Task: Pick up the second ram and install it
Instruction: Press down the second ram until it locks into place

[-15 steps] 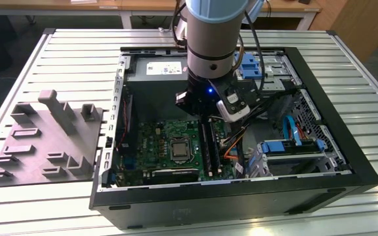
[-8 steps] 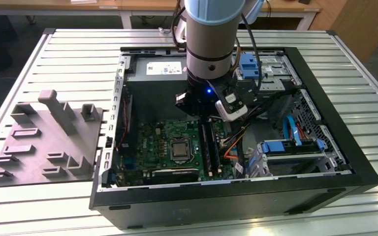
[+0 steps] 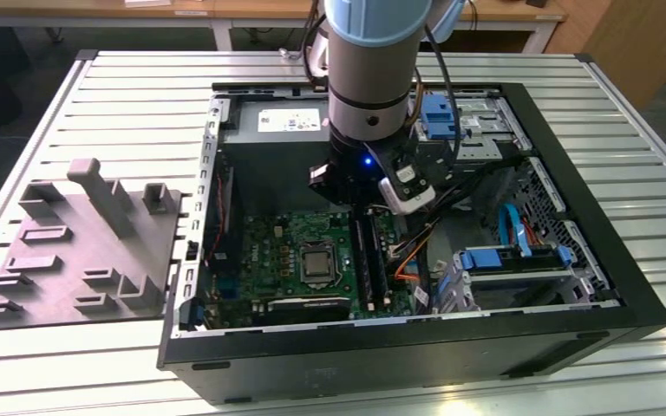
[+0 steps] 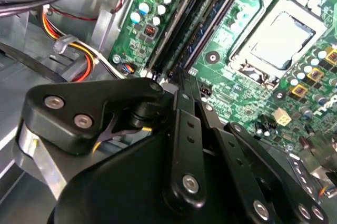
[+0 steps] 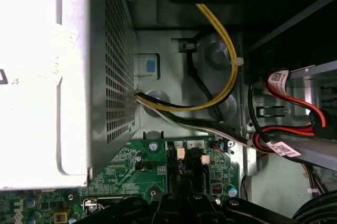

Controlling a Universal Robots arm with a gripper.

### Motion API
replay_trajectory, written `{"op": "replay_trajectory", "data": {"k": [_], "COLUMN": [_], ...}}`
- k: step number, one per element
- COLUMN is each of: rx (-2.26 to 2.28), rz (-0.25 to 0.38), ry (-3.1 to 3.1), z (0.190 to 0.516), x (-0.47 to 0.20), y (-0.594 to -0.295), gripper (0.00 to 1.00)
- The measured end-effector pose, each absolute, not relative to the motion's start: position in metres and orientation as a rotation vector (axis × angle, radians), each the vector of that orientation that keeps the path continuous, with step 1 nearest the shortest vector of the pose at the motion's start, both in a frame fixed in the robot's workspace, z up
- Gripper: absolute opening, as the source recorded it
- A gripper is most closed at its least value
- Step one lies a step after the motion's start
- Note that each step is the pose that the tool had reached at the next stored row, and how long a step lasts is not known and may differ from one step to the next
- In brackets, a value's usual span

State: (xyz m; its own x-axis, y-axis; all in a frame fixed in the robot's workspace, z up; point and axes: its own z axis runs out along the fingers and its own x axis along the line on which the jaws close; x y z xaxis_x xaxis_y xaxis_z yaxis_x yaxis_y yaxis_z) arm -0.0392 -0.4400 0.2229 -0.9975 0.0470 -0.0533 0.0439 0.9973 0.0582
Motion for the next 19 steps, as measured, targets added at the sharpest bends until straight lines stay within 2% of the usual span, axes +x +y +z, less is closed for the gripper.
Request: {"op": "replay_trajectory", "data": {"k": [19], "rx": [0.070], "rz": [0.089], "ry": [3.085], "z": [0.2178], "x": [-0.0392], "y": [-0.4398], "gripper": [0.10]}}
